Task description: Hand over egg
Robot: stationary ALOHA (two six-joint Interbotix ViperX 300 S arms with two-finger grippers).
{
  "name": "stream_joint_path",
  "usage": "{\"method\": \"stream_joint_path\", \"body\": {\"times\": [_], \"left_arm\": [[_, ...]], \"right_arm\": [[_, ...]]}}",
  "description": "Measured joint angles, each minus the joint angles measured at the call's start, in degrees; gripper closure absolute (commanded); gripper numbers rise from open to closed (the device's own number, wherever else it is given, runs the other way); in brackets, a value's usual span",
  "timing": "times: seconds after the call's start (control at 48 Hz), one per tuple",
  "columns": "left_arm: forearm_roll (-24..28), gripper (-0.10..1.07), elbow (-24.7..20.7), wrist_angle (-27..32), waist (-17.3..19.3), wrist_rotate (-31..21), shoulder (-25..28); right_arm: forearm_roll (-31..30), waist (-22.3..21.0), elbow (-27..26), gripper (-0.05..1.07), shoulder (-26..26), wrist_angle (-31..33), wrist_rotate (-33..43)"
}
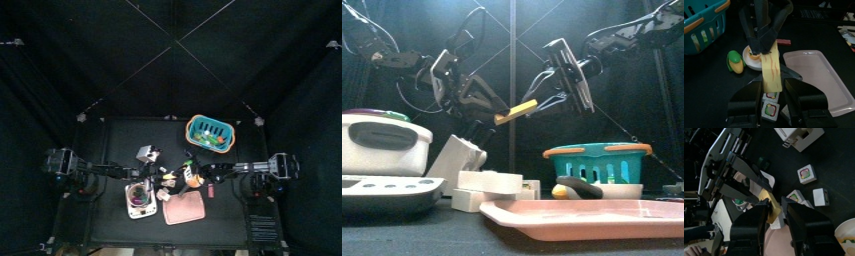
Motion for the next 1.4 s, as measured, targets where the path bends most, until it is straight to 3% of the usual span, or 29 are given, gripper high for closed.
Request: {"method": "stream_joint_path", "body": {"times": [0.333,0.979,1.396], "left_arm": [[0.0,0.56,0.1,-0.1,0.1,0.3,0.3],[0.0,0.06,-0.1,-3.0,0.1,0.0,0.4],[0.0,0.04,0.3,-4.0,0.2,0.0,0.4]], "right_arm": [[0.5,0.0,0.0,0.46,0.0,-0.1,0.1],[0.6,0.1,0.7,0.48,0.0,0.1,0.1],[1.1,0.0,3.8,0.48,-1.2,0.0,0.1]]}}
